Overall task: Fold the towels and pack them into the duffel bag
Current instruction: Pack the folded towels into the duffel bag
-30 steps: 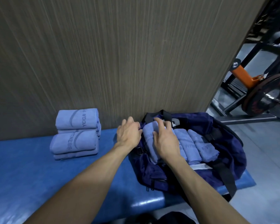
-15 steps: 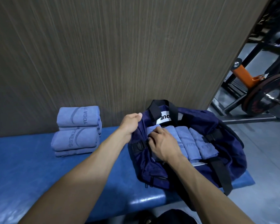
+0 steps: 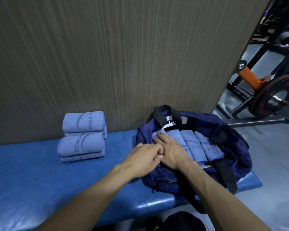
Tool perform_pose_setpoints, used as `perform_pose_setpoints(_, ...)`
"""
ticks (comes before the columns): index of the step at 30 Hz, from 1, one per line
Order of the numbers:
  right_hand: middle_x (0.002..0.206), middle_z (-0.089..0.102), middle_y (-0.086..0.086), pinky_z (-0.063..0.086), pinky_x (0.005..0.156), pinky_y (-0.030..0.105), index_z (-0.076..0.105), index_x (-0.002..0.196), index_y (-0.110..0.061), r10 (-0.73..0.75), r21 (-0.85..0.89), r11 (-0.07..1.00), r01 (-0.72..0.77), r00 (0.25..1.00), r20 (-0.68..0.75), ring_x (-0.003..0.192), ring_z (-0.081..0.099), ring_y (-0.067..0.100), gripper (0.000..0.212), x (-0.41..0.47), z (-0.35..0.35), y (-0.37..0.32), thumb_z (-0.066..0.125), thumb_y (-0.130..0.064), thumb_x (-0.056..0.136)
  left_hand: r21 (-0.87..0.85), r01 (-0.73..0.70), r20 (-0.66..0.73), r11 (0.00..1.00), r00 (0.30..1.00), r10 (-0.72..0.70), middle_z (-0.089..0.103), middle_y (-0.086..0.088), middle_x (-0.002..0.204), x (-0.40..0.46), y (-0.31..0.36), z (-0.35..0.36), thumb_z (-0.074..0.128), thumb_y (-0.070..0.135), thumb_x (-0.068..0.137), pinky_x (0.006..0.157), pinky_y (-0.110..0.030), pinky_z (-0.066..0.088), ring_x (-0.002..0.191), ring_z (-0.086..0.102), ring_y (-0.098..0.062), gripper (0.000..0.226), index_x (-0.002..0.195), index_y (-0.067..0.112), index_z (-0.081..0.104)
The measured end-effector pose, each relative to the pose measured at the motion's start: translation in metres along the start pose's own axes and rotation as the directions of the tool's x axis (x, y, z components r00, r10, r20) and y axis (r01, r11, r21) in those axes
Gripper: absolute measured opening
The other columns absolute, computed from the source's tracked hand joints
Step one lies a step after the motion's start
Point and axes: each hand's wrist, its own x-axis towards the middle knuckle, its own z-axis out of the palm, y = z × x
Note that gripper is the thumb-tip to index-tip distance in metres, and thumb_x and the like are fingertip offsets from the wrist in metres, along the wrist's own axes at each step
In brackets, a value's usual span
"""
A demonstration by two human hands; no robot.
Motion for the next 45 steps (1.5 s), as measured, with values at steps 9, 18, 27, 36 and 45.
perform_pose_setpoints(9,0.169,0.01,0.003,0.009,0.125,0.046,0.02,0.16,-0.02,0.036,-0.046,0.999,-0.029,0.988,0.149,0.156,0.002,0.018,0.063,0.006,-0.007,0.004,0.018,-0.046,0.103,0.32,-0.034,0.193,0.947,0.981,-0.031,0.066,-0.001,0.106,-0.014,0.01,0.012,0.053,0.055,0.096,0.086,-0.037,0.029,0.107,0.044,-0.021,0.039,0.111,0.019,0.057)
perform_pose_setpoints(18,0.169,-0.01,0.001,0.004,0.125,0.05,0.004,0.163,-0.019,0.053,-0.044,0.998,-0.041,0.942,0.331,0.155,-0.014,0.017,0.068,0.008,-0.027,0.001,0.029,-0.032,0.1,0.318,-0.125,0.164,0.94,0.984,0.075,0.064,0.006,0.102,-0.015,0.024,0.012,0.055,0.038,0.099,0.081,-0.035,0.028,0.105,0.048,-0.02,0.013,0.101,0.028,0.062)
perform_pose_setpoints(27,0.161,0.022,-0.008,0.01,0.119,0.022,0.028,0.157,-0.019,-0.045,0.246,0.969,-0.032,0.953,0.301,0.15,0.01,0.007,0.068,-0.003,-0.056,0.001,0.059,-0.014,0.097,0.12,-0.291,-0.151,0.949,0.94,0.308,0.056,0.012,0.109,-0.023,0.024,-0.013,0.055,0.041,0.098,0.084,-0.032,0.04,0.099,0.048,-0.016,0.016,0.099,0.026,0.061)
perform_pose_setpoints(36,0.11,0.066,-0.002,0.052,0.085,0.037,0.068,0.102,-0.026,0.182,-0.096,0.979,-0.183,0.983,-0.013,0.102,0.064,0.026,0.016,-0.057,-0.094,0.068,0.059,-0.037,0.093,0.071,-0.283,0.139,0.956,0.952,0.272,0.048,0.011,0.077,0.001,0.024,-0.016,0.053,0.039,0.092,0.087,-0.036,0.042,0.077,0.043,-0.014,0.021,0.081,0.024,0.045)
perform_pose_setpoints(45,0.123,0.069,0.002,0.037,0.094,0.037,0.067,0.124,-0.03,0.332,-0.536,0.833,-0.141,0.902,0.278,0.114,0.061,0.024,0.043,-0.111,-0.123,0.101,0.035,-0.046,0.1,0.016,-0.173,0.202,0.985,0.965,0.166,0.05,0.01,0.141,0.079,0.058,0.004,0.047,0.033,0.102,0.098,-0.042,0.04,0.128,0.042,-0.019,0.033,0.134,0.03,0.05)
